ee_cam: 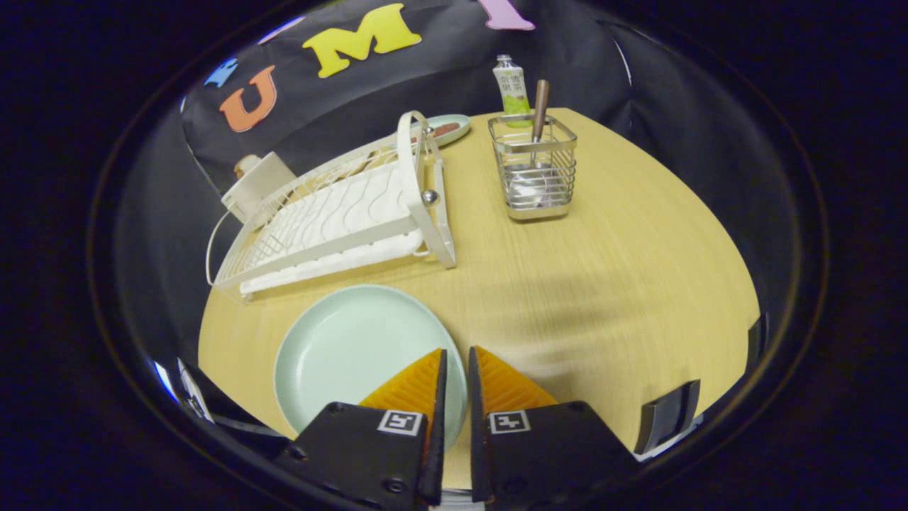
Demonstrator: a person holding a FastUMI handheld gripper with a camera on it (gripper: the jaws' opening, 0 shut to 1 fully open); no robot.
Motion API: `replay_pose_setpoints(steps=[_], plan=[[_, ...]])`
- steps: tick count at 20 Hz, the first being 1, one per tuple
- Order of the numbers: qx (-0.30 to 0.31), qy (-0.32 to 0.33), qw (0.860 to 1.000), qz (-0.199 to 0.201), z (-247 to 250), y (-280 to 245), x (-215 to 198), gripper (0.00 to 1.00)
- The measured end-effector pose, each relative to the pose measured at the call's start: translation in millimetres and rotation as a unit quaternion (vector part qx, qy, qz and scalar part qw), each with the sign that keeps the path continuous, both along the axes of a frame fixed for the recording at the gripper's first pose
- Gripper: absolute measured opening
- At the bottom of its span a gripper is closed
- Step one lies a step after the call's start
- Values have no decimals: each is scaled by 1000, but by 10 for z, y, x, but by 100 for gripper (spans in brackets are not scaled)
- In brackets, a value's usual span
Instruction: Take the plate from the dish rack, then take the spoon from the basket and place it into the plate.
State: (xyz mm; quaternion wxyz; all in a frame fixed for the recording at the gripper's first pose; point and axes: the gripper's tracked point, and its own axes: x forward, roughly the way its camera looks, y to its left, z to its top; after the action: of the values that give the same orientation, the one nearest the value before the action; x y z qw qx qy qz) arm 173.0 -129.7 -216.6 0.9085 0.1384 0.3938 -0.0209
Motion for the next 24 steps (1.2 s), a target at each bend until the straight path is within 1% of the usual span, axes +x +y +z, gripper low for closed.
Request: replay_pose_setpoints(steps=[1,3,4,6,8,11,13,15,16,17,19,22,24], plan=[[-15,-12,1000,-3,33,-36,5,29],[-59,-35,997,-22,135,-189,44,65],[-70,-46,996,-31,196,-240,69,83],[-71,-79,994,-39,343,-270,115,81],[-81,-112,989,-46,522,-376,169,83],[-122,-152,979,-52,790,-620,277,83],[-137,-184,971,-63,997,-780,418,83],[-133,-206,967,-70,1123,-874,593,83],[-141,-213,965,-65,1189,-941,700,91],[-155,-216,961,-69,1232,-1068,805,98],[-169,-223,958,-70,1277,-1275,1042,100],[-145,-224,961,-78,1248,-1473,1377,100],[-152,-229,956,-100,1260,-1653,1593,100]])
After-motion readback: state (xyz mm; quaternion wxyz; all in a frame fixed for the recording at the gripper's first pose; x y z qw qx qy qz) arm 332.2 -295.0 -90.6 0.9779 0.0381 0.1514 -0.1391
